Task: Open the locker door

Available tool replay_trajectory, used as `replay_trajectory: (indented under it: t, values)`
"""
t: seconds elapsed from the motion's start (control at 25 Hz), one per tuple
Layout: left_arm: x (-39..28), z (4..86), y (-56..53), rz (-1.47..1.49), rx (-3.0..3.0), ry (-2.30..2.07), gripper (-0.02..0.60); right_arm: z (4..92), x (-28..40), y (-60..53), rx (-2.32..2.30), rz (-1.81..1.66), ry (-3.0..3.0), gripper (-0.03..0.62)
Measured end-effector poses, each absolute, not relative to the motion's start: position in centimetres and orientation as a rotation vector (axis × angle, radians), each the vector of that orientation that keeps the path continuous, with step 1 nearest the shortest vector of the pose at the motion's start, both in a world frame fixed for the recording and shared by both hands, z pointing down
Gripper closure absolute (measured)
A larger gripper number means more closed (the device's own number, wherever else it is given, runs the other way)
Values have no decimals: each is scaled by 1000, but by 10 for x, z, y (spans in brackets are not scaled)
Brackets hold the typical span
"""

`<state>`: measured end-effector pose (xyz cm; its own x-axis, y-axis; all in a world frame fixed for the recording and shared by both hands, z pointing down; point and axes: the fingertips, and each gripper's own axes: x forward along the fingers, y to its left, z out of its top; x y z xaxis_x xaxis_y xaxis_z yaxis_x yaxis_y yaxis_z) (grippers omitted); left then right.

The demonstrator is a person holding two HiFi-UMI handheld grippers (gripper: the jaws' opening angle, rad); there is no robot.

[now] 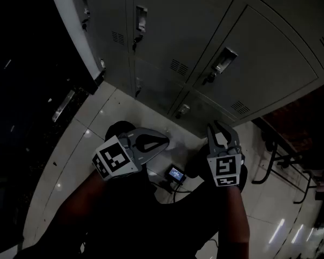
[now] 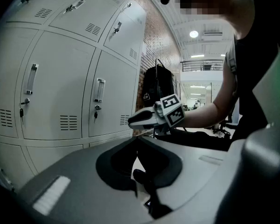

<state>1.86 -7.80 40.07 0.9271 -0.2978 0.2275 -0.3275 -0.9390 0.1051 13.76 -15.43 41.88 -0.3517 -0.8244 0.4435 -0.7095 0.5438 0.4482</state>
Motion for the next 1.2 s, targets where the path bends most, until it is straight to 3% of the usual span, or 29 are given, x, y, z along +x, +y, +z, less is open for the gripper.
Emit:
replay_trajectory:
  t: [0.28,0.56,0.6,0.68,1.2]
  values:
    - [16,398,-78,299,2950,-466,571,397,129,-235,1170,-754,-1616,510]
    - [14,397,-79,283,2947,-466,571,393,117,-286,1101,-892,-1429,467]
    - [14,397,-79,283,2947,-465,571,393,116,-288,1099,-901,-1420,468]
    - [13,398,-79,283,2946,-466,571,393,113,-289,1106,-924,-1400,562]
    - [10,402,-79,299,2943,-477,571,391,104,-191,1056,-1007,-1505,568]
